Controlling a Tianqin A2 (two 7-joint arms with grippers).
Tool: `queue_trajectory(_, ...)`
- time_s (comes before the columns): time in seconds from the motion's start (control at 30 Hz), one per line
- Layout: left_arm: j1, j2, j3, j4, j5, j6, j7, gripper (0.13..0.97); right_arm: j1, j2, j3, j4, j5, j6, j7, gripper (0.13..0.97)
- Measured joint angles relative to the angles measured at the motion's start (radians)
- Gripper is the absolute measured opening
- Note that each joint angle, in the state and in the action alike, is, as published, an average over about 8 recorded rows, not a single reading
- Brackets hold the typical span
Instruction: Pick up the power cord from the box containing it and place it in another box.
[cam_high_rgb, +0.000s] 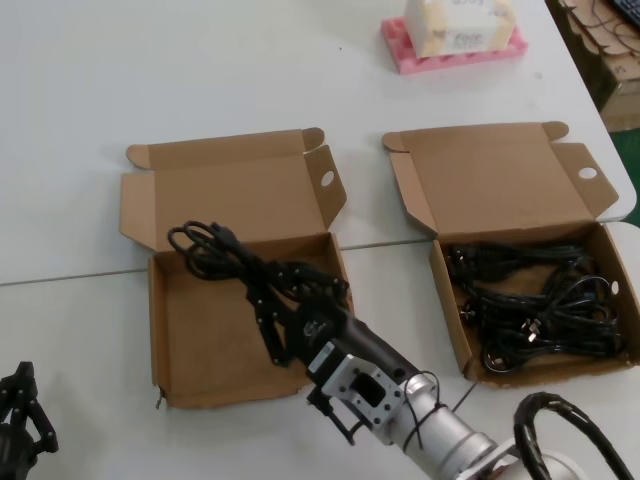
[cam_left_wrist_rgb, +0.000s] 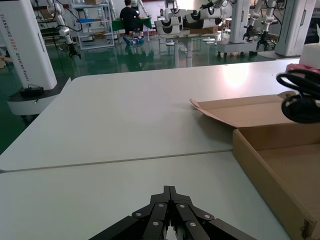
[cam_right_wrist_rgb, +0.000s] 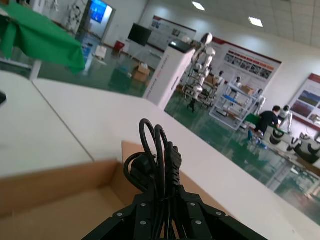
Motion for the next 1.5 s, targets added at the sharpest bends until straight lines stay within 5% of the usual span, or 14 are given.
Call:
queue_trajectory(0.27,0.000,0.000,0.000,0.000,0.000,0.000,0.000,0.163,-0.002,0.043,-0.013,0.000,0.075,0.000,0.000,0.249)
queue_trajectory(0.77,0.000,0.000,0.000,0.000,0.000,0.000,0.000,0.163,0.008,0.158,0.003,0.156,0.255,0.015,0.000,0.437)
queue_trajectory(0.97,0.000,0.000,0.000,0.000,0.000,0.000,0.000,0.163,-0.028,0.260,0.148,0.387,0.367,0.014,0.000,0.473)
queue_trajectory(1.17,0.000,0.000,0.000,0.000,0.000,0.000,0.000,0.163,-0.111,0.306,0.332,0.592,0.414,0.008,0.000,0.625)
queue_trajectory(1.5,0.000,0.000,0.000,0.000,0.000,0.000,0.000,0.189,-0.173,0.279,0.419,0.612,0.436,-0.025,0.000,0.818)
